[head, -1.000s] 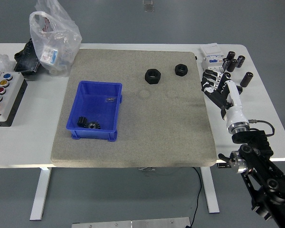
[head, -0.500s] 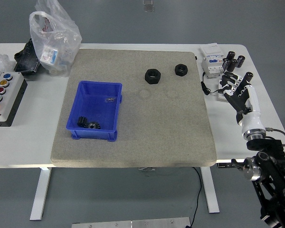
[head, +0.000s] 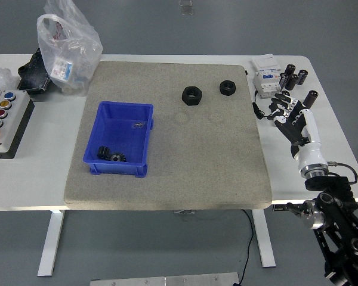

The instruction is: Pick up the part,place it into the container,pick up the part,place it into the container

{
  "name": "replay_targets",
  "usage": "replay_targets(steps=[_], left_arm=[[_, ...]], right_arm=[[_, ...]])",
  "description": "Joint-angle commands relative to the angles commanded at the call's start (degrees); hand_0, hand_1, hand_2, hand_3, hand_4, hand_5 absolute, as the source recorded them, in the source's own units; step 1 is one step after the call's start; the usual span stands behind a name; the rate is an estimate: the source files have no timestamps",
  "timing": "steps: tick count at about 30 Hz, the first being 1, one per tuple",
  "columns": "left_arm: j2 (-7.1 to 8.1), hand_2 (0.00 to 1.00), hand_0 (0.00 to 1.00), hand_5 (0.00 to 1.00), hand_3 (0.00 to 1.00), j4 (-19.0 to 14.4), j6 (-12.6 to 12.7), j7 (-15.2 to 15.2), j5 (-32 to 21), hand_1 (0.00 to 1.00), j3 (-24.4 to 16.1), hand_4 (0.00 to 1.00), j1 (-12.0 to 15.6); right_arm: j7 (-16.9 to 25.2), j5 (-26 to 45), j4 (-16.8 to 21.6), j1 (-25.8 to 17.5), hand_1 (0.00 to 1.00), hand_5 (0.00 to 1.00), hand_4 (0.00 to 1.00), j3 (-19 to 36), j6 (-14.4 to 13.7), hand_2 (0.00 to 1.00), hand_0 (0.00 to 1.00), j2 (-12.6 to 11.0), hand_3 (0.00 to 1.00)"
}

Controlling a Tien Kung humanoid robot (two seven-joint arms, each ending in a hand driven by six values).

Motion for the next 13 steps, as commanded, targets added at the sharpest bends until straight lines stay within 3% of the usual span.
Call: replay_targets(steps=[13], left_arm=[[0.25, 0.662, 0.666, 0.210, 0.798, 0.0, 0.3, 0.3, -2.4, 0.663, 1.5, 0.657, 1.0]], right_arm=[[0.4, -0.3, 0.4, -1.2, 0.684, 0.279, 0.645, 1.3, 0.7, 0.707, 0.603, 0.6, 0.675]])
